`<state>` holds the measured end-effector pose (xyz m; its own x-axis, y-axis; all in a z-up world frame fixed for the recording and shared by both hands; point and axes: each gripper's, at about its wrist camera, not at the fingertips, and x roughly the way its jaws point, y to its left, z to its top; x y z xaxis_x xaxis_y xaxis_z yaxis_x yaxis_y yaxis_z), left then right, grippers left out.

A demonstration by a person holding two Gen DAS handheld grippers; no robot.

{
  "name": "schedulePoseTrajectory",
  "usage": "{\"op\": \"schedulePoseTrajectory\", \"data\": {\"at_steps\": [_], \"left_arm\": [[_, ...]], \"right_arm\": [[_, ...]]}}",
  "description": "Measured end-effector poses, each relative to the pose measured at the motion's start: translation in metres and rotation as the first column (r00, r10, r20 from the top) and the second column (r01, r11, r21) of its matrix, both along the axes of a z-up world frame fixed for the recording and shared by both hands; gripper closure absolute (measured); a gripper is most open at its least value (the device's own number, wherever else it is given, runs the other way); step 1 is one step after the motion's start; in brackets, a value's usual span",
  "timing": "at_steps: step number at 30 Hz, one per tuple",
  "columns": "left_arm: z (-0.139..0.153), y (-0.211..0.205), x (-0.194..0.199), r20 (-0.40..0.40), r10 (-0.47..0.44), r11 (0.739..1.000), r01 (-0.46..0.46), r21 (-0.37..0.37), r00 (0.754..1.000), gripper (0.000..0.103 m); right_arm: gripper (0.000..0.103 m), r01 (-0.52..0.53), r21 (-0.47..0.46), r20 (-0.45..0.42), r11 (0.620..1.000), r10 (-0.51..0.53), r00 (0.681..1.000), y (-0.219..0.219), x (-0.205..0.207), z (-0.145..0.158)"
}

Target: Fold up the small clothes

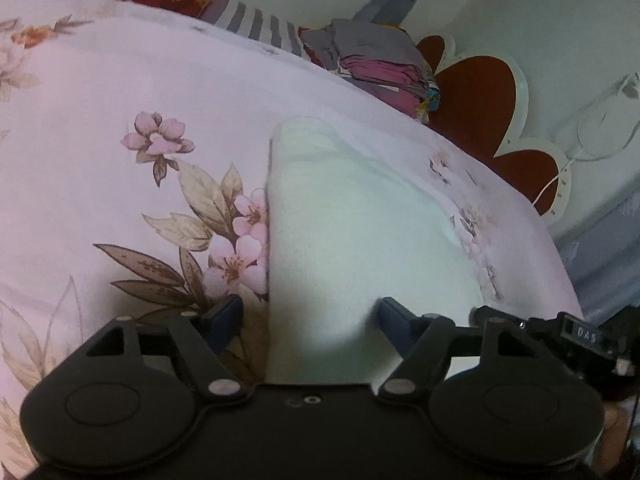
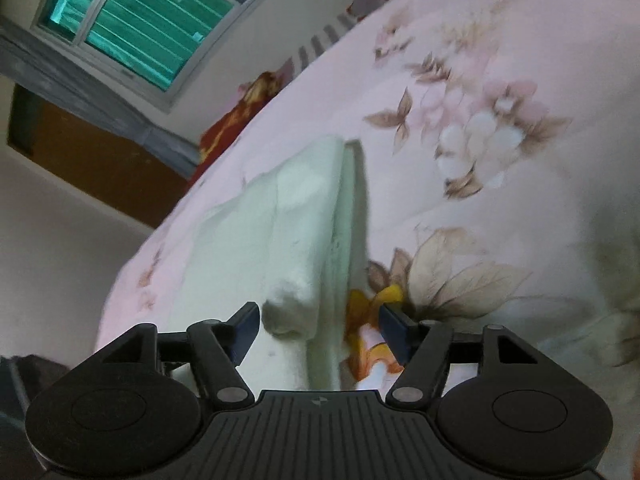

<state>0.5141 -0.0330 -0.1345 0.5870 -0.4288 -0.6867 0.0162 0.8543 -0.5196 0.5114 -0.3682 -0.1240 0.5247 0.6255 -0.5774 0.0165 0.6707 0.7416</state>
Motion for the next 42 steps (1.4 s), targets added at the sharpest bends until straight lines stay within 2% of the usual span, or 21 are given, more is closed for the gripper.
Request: {"op": "schedulePoseTrajectory", "data": {"at_steps": [4,9,11,13,14,17,20,24,28,33,42], "left_arm": [[-0.004,0.004,0.010,-0.026,0.008,0.998,-0.010,-0.065,1.000,0.037],[-0.007,0.000,0.024,-0.048,0.017,0.996,-0.021,-0.086,0.999,0.039],[-0.009,-0.004,0.028,-0.060,0.013,0.994,-0.020,-0.109,0.998,0.040],[-0.009,-0.011,0.030,-0.050,0.009,0.997,-0.013,-0.074,0.999,0.044],[-0.007,-0.016,0.031,-0.036,0.002,1.000,-0.003,-0.031,0.999,0.054],[0.005,-0.033,0.026,0.028,-0.034,0.997,0.032,0.076,0.999,0.068],[0.020,-0.040,0.017,0.076,-0.066,0.989,0.055,0.138,0.995,0.072],[0.037,-0.033,0.003,0.105,-0.108,0.980,0.088,0.179,0.989,0.072],[0.053,-0.005,-0.014,0.129,-0.108,0.974,0.079,0.214,0.986,0.072],[0.067,0.039,-0.035,0.146,-0.096,0.969,0.059,0.239,0.985,0.072],[0.073,0.138,-0.073,0.144,-0.041,0.966,0.002,0.258,0.989,0.072]], "right_arm": [[0.038,-0.030,0.037,-0.001,0.999,0.030,1.000,0.002,0.011,-0.005],[0.038,-0.085,0.000,0.013,0.996,0.085,0.996,0.015,0.025,-0.002],[0.048,-0.104,-0.053,0.026,0.993,0.105,0.994,0.024,0.027,0.001],[0.053,-0.125,-0.102,0.034,0.987,0.129,0.991,0.032,0.030,0.005],[0.054,-0.134,-0.122,0.037,0.983,0.139,0.990,0.035,0.032,0.006],[0.068,-0.147,-0.191,0.058,0.970,0.161,0.985,0.046,0.030,0.012],[0.073,-0.141,-0.270,0.098,0.952,0.173,0.980,0.060,0.022,0.026],[0.073,-0.118,-0.302,0.133,0.946,0.164,0.977,0.071,0.010,0.044],[0.073,-0.122,-0.317,0.169,0.940,0.183,0.969,0.099,-0.003,0.062],[0.073,-0.147,-0.337,0.194,0.930,0.222,0.956,0.160,-0.016,0.081],[0.073,-0.204,-0.318,0.204,0.926,0.277,0.939,0.275,-0.028,0.089]]}}
